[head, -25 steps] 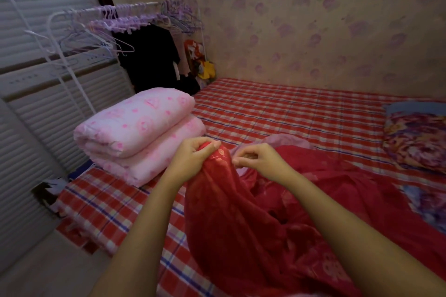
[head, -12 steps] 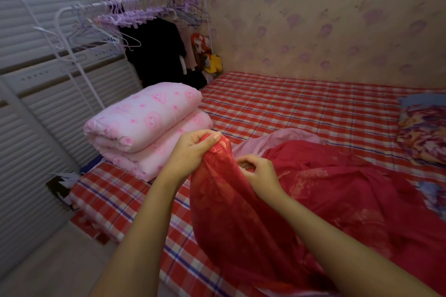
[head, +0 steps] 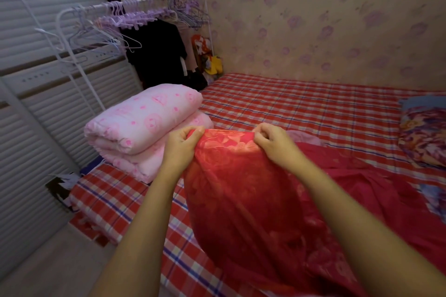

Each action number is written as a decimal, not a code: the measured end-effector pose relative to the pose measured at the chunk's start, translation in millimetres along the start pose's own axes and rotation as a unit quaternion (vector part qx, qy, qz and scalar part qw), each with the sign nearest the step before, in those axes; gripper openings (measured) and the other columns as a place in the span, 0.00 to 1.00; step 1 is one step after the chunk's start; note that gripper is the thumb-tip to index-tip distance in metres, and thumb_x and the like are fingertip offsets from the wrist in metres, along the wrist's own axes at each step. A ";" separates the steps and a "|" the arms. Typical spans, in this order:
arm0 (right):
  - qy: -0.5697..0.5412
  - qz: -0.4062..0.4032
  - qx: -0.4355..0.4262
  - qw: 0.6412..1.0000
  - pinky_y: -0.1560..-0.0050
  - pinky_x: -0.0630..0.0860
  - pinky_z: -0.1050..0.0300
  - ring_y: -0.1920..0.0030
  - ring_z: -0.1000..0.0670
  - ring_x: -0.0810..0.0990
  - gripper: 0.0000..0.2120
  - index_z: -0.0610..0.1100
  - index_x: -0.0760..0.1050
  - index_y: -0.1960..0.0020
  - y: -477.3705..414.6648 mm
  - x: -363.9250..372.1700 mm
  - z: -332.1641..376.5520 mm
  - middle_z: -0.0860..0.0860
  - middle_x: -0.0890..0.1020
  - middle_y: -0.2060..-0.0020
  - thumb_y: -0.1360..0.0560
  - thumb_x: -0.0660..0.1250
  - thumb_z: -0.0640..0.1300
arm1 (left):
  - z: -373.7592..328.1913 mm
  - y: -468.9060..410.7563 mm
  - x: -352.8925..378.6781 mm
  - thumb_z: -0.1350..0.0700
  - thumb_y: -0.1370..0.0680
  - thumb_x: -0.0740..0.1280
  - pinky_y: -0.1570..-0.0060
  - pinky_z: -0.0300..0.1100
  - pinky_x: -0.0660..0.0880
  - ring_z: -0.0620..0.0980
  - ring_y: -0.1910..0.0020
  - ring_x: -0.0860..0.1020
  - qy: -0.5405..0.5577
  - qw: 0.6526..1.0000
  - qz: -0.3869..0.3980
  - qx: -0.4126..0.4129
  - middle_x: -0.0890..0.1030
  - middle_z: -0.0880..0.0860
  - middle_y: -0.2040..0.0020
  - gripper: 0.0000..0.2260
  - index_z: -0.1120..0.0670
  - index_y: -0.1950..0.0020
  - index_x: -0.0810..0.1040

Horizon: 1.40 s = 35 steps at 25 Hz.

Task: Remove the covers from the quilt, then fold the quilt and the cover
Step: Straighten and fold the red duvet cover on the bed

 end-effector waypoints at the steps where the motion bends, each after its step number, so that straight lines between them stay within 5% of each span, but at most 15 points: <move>1: 0.054 0.100 -0.017 0.993 0.62 0.68 0.61 0.66 0.59 0.72 0.06 0.46 0.75 0.58 -3.6 1.0 10.2 0.57 0.75 0.68 0.23 0.63 0.40 | 12.7 -6.3 -2.3 0.49 0.24 0.66 0.63 0.47 0.74 0.43 0.64 0.73 -0.063 0.998 -0.012 0.001 0.78 0.50 0.66 0.15 0.60 0.61 0.81; 4: 0.154 0.240 -0.072 0.956 0.64 0.67 0.64 0.67 0.60 0.69 0.09 0.49 0.71 0.61 1.3 -1.4 36.3 0.57 0.72 0.69 0.22 0.64 0.43 | 25.7 -2.7 35.1 0.52 0.22 0.65 0.56 0.40 0.72 0.37 0.62 0.75 -0.118 0.989 0.092 -0.015 0.80 0.46 0.62 0.09 0.52 0.59 0.81; 6: 0.181 0.216 -0.122 0.952 0.63 0.67 0.62 0.67 0.59 0.69 0.06 0.48 0.72 0.59 -0.5 -8.7 52.2 0.56 0.71 0.69 0.23 0.64 0.43 | -4.9 11.3 73.8 0.48 0.21 0.63 0.50 0.35 0.73 0.37 0.55 0.78 -0.047 0.980 0.195 0.004 0.82 0.47 0.52 0.09 0.50 0.50 0.80; 9: 0.121 0.141 -0.158 0.970 0.64 0.66 0.61 0.69 0.58 0.68 0.02 0.47 0.76 0.57 -8.5 -24.5 61.6 0.55 0.72 0.71 0.25 0.67 0.44 | -50.9 19.9 107.9 0.43 0.27 0.69 0.55 0.44 0.74 0.45 0.58 0.77 -0.033 0.957 0.282 0.057 0.82 0.52 0.56 0.16 0.55 0.52 0.81; 12: -0.049 0.083 -0.110 0.989 0.68 0.66 0.67 0.71 0.60 0.69 0.02 0.46 0.80 0.58 -9.4 -42.3 40.1 0.56 0.74 0.73 0.29 0.73 0.43 | -61.8 10.9 107.1 0.41 0.31 0.71 0.62 0.49 0.70 0.51 0.64 0.74 -0.057 0.957 0.280 0.050 0.80 0.57 0.62 0.25 0.64 0.55 0.80; 16: -0.129 -0.006 -0.055 0.990 0.63 0.71 0.71 0.68 0.63 0.77 0.03 0.47 0.81 0.59 6.5 -43.4 0.5 0.56 0.82 0.68 0.30 0.73 0.39 | -63.3 12.6 102.6 0.56 0.24 0.69 0.57 0.52 0.78 0.54 0.62 0.80 -0.030 0.960 0.279 0.012 0.84 0.61 0.58 0.09 0.61 0.52 0.83; 21: -0.207 0.147 0.021 0.967 0.58 0.74 0.65 0.62 0.57 0.79 0.05 0.37 0.81 0.52 26.8 6.8 -46.0 0.49 0.83 0.62 0.25 0.66 0.32 | -68.6 16.5 99.6 0.66 0.25 0.67 0.65 0.32 0.75 0.40 0.68 0.79 0.031 0.962 0.272 -0.003 0.83 0.47 0.67 0.07 0.56 0.56 0.83; 27: -0.381 0.132 0.110 0.908 0.53 0.77 0.63 0.55 0.54 0.82 0.09 0.41 0.79 0.45 52.0 42.0 -77.9 0.48 0.84 0.54 0.23 0.63 0.38 | -69.3 12.2 95.3 0.70 0.26 0.63 0.75 0.31 0.69 0.40 0.77 0.72 0.039 0.972 0.232 -0.023 0.77 0.46 0.76 0.11 0.60 0.63 0.81; 31: -0.320 0.147 0.116 0.929 0.61 0.76 0.66 0.65 0.58 0.80 0.08 0.42 0.80 0.53 51.0 45.3 -93.0 0.52 0.83 0.64 0.25 0.65 0.31 | -66.1 8.8 97.1 0.70 0.27 0.62 0.72 0.33 0.71 0.43 0.75 0.73 0.053 0.972 0.227 -0.037 0.78 0.50 0.74 0.08 0.64 0.60 0.81; 35: -0.180 0.112 0.117 0.970 0.70 0.65 0.65 0.74 0.63 0.67 0.12 0.45 0.76 0.67 45.3 41.6 -126.6 0.59 0.72 0.77 0.28 0.69 0.32 | -68.1 5.9 97.7 0.70 0.27 0.62 0.71 0.34 0.72 0.44 0.74 0.75 0.073 0.972 0.217 -0.046 0.79 0.52 0.72 0.09 0.63 0.60 0.82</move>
Point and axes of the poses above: each hand's wrist, its own y-axis away from the middle knuckle, its own x-axis out of the palm, z = x × y, the point moved 9 cm from there along -y, towards the middle knuckle
